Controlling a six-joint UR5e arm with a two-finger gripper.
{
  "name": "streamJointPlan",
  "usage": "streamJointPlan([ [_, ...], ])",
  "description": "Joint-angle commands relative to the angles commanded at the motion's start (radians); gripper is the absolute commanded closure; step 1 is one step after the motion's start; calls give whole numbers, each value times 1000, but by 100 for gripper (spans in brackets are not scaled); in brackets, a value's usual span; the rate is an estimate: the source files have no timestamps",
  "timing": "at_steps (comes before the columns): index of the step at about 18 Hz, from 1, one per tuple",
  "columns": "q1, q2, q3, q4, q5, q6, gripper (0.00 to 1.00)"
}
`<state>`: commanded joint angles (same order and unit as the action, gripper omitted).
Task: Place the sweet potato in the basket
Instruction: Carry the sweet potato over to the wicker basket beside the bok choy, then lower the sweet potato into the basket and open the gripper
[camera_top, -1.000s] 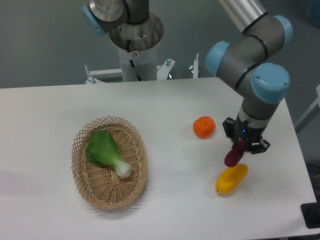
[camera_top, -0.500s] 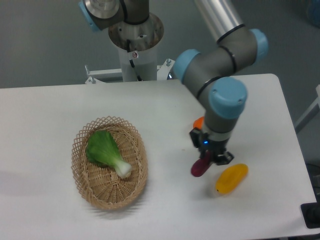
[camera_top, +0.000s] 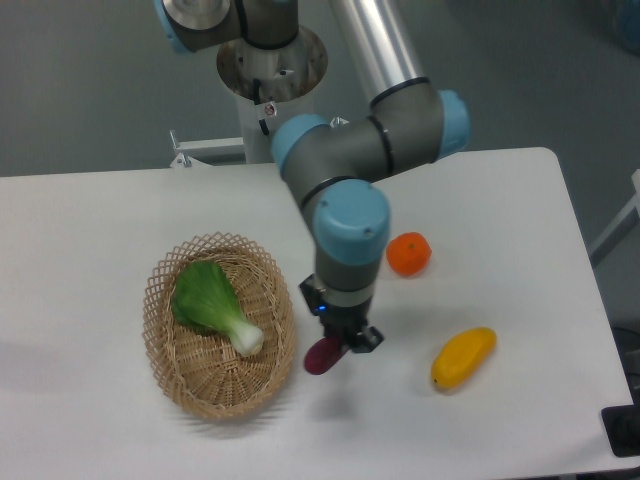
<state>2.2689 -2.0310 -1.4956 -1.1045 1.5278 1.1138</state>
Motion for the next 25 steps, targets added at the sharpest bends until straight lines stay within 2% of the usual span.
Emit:
streamJointPlan([
  [9, -124, -23, -2, 18, -8, -80, 77],
  [13, -146, -35, -6, 18, -54, -95, 75],
  [15, -163, -41, -6, 20, -54, -106, 68],
  [16, -167, -43, -6, 20, -54, -109, 58],
  [17, -167, -44, -6, 22, -54, -108, 53],
  [18, -167, -45, -6, 23, -54, -104, 42],
  [19, -169, -45, -6, 28, -54, -101, 25],
  [21, -169, -48, -9, 72, -52, -106, 1],
  [23, -169, -49, -20, 118, -52, -107, 0],
  [25, -169, -48, -23, 129, -52, -109, 0],
])
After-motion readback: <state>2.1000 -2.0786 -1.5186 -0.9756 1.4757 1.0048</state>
